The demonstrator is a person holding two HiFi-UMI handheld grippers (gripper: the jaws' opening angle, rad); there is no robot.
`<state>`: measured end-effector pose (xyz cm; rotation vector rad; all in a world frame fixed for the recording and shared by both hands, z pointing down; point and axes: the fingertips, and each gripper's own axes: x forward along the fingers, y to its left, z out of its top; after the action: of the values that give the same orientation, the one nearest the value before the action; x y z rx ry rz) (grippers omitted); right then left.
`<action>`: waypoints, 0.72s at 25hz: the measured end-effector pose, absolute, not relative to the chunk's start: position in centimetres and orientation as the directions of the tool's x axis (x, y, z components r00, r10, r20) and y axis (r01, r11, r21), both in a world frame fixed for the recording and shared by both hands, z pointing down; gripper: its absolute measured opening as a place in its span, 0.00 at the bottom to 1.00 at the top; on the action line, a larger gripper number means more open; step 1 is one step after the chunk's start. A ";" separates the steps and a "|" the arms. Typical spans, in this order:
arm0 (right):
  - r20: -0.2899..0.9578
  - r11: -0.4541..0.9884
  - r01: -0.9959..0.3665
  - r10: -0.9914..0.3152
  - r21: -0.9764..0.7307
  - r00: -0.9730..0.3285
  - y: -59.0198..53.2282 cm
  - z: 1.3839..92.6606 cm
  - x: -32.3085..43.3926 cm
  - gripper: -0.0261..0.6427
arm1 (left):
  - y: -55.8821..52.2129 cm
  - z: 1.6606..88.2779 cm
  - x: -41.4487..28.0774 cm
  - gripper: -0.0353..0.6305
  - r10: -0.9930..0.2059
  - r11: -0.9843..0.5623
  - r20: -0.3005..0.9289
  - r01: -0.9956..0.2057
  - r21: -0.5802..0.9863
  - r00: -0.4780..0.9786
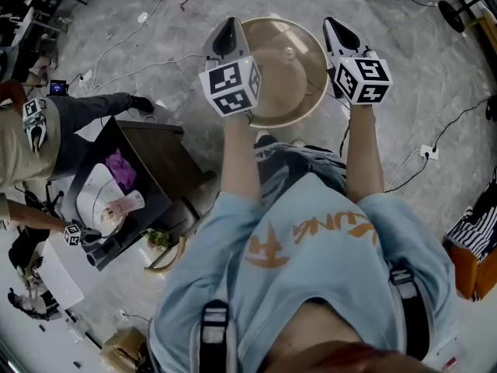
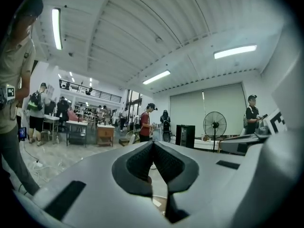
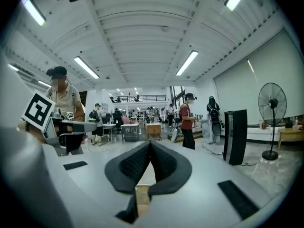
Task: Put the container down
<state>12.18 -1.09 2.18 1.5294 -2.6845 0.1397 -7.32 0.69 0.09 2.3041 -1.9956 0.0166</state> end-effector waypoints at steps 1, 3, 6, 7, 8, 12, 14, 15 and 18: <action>0.072 0.509 -0.860 -0.856 -0.048 -0.511 -1.0 1.4 12.2 0.06 | 0.8 -0.5 -6.9 0.09 -0.987 -0.148 0.058 -0.987 0.055 0.151; 0.051 0.508 -0.860 -0.859 -0.039 -0.510 -1.1 0.4 12.3 0.06 | 0.7 -1.5 -6.0 0.09 -0.984 -0.172 0.039 -0.984 0.038 0.173; 0.030 0.503 -0.864 -0.863 -0.024 -0.504 -1.6 -0.4 12.3 0.06 | 0.3 -2.0 -4.9 0.09 -0.980 -0.195 0.024 -0.981 0.020 0.196; 0.025 0.502 -0.865 -0.865 -0.019 -0.502 -1.7 -0.5 12.3 0.06 | 0.2 -2.1 -4.8 0.09 -0.980 -0.197 0.021 -0.980 0.021 0.198; 0.019 0.500 -0.866 -0.866 -0.016 -0.500 -1.8 -0.8 12.4 0.06 | 0.2 -2.2 -4.7 0.09 -0.980 -0.197 0.018 -0.980 0.023 0.198; 0.003 0.484 -0.875 -0.875 -0.015 -0.484 -1.9 -1.5 13.2 0.06 | -0.1 -2.5 -4.2 0.09 -0.981 -0.192 0.010 -0.981 0.022 0.192; 0.002 0.477 -0.879 -0.879 -0.014 -0.477 -2.1 -1.5 13.6 0.06 | -0.3 -2.4 -4.0 0.09 -0.982 -0.189 0.011 -0.982 0.024 0.190; 0.001 0.475 -0.880 -0.880 -0.013 -0.475 -2.2 -1.6 13.7 0.06 | -0.5 -2.4 -4.0 0.09 -0.982 -0.189 0.011 -0.982 0.023 0.189; -0.017 0.476 -0.880 -0.879 -0.006 -0.476 -2.2 -2.2 14.0 0.06 | -0.7 -2.1 -3.9 0.09 -0.981 -0.192 0.015 -0.981 0.020 0.193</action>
<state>14.01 -2.16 -2.21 1.6174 -2.7135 -0.0052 -3.95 -0.68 -2.10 2.4063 -1.9802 -0.0014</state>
